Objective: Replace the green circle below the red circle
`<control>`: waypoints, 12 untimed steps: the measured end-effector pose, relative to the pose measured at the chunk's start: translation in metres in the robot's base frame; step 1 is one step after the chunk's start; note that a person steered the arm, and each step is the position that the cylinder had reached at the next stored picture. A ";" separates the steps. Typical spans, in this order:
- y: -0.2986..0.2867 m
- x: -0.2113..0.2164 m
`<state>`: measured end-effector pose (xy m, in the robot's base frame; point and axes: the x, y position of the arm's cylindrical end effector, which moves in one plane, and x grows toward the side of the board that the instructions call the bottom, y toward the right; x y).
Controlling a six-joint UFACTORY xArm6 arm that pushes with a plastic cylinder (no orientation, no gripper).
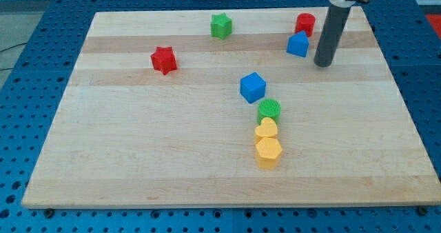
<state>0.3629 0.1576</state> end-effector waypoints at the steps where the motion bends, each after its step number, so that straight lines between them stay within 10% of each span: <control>1: -0.037 -0.032; 3: 0.024 -0.060; 5: 0.021 0.198; 6: -0.011 0.256; 9: -0.082 0.244; 12: -0.109 0.130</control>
<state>0.4924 0.0483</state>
